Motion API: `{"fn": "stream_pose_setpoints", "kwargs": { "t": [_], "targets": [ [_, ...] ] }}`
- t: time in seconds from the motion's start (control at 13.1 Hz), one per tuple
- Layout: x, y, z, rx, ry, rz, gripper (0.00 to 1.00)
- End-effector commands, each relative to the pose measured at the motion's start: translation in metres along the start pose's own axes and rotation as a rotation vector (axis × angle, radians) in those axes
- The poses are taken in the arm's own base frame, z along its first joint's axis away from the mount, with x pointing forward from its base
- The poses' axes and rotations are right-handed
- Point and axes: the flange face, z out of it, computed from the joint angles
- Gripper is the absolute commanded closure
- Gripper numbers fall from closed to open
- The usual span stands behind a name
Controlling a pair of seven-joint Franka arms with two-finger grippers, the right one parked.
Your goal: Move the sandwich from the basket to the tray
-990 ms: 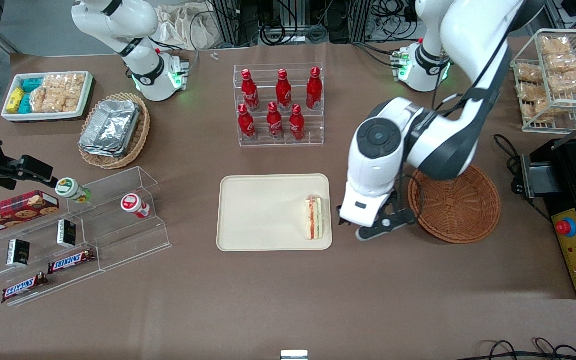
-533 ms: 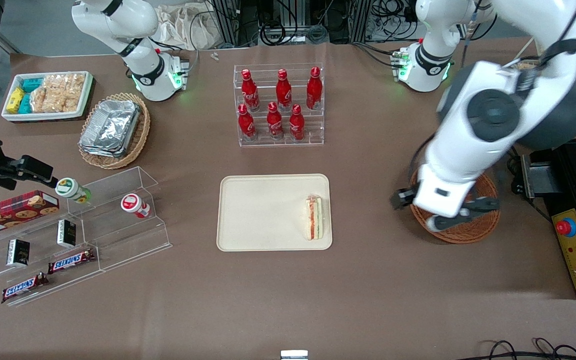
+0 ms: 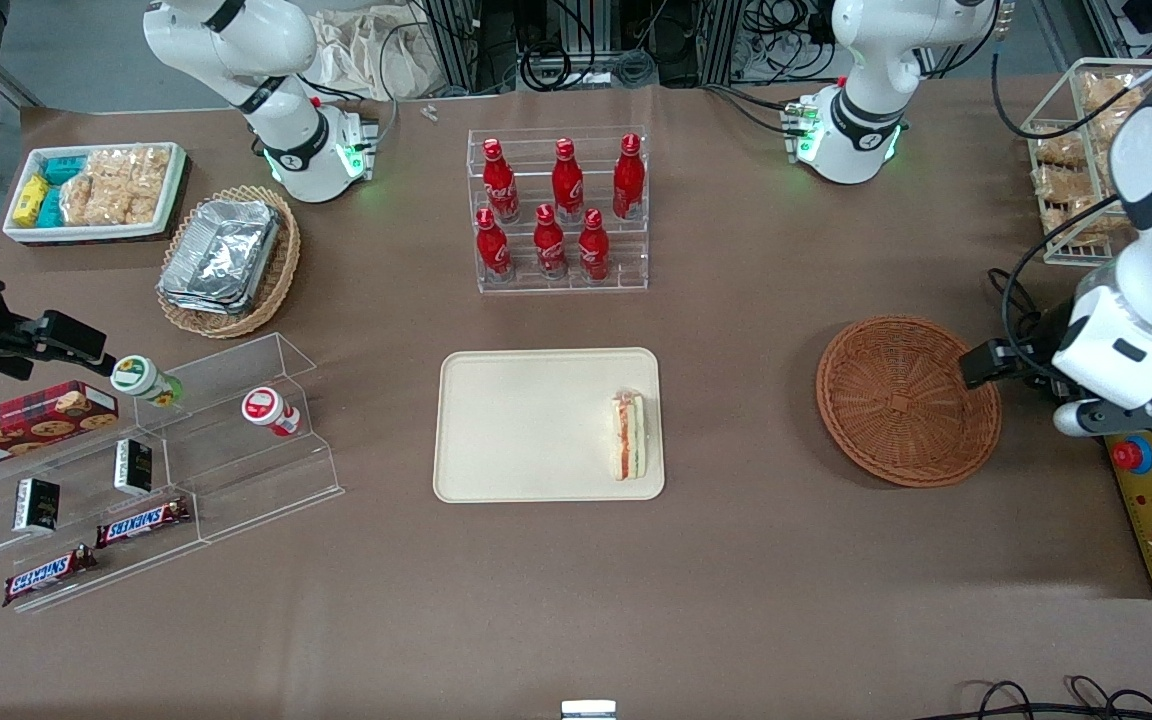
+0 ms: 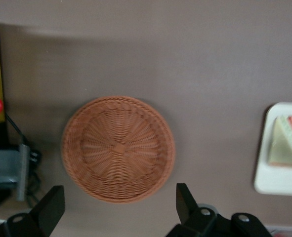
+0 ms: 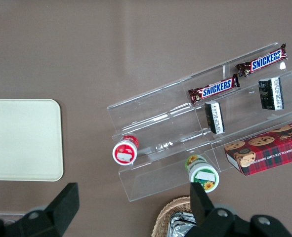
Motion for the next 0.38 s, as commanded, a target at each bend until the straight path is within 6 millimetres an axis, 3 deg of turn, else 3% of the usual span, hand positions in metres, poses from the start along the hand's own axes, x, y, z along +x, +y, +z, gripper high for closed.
{"fn": "stream_pose_setpoints", "kwargs": {
  "t": [0.0,0.3],
  "targets": [
    [-0.0067,-0.0242,-0.0032,-0.012,-0.014,0.066,0.00],
    [0.0020,-0.0262,-0.0104,-0.018,0.009,0.063,0.00]
  ]
}}
